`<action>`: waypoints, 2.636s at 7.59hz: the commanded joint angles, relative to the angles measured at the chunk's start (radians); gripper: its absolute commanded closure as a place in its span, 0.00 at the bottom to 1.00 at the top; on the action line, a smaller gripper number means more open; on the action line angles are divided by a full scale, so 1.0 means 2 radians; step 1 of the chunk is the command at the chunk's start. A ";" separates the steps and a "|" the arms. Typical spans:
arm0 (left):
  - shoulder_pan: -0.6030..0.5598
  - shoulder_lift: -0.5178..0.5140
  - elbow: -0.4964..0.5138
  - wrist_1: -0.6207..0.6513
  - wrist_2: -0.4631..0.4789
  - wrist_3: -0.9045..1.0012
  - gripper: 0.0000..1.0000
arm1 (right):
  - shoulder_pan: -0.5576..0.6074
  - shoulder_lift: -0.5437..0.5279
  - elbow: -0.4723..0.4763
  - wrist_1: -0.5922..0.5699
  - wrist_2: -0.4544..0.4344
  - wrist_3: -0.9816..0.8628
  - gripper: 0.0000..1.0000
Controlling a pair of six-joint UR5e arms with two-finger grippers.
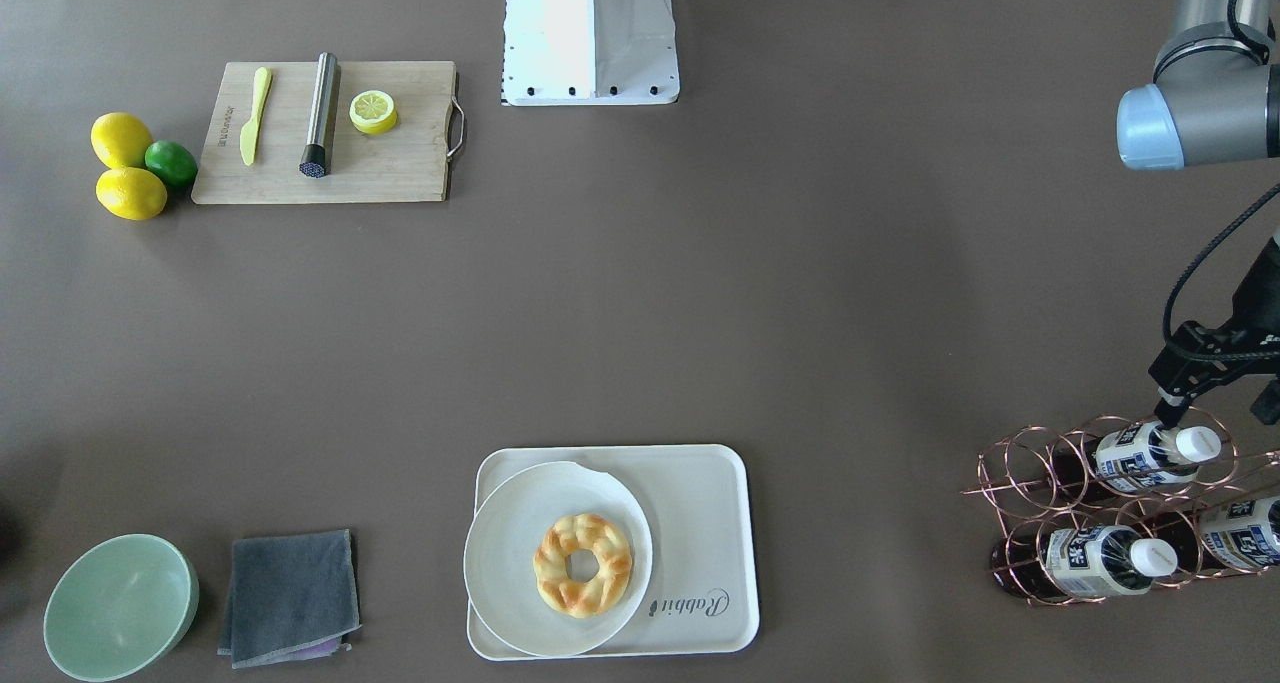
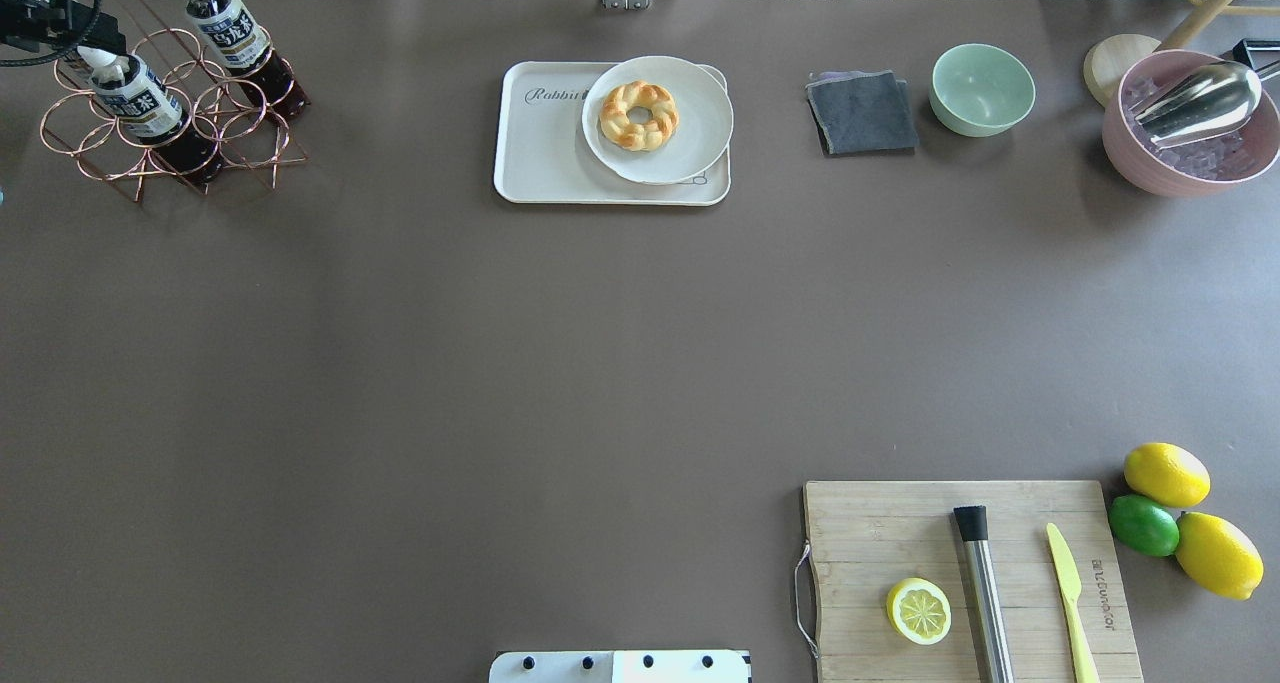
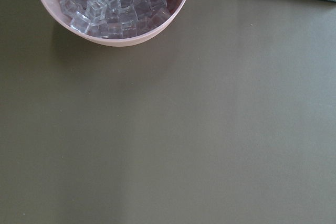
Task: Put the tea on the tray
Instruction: 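Reach the left gripper into the copper rack and grasp a tea bottle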
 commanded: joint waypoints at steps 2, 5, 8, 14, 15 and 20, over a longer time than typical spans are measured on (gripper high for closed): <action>0.001 0.003 0.014 -0.044 0.012 0.001 0.08 | 0.000 -0.001 0.000 0.000 0.000 0.000 0.00; 0.012 0.004 0.029 -0.069 0.034 0.000 0.14 | 0.000 -0.001 0.000 0.000 0.000 0.000 0.00; 0.022 0.014 0.033 -0.087 0.034 -0.001 0.19 | 0.000 -0.001 -0.001 0.000 0.000 0.000 0.00; 0.022 0.019 0.024 -0.097 0.034 -0.001 0.42 | 0.000 -0.001 -0.001 0.000 0.001 0.000 0.00; 0.020 0.019 0.023 -0.097 0.034 -0.001 0.44 | 0.000 -0.001 0.000 0.000 0.001 0.000 0.00; 0.018 0.019 0.024 -0.097 0.035 0.004 0.46 | 0.000 -0.002 0.000 0.000 0.001 0.000 0.00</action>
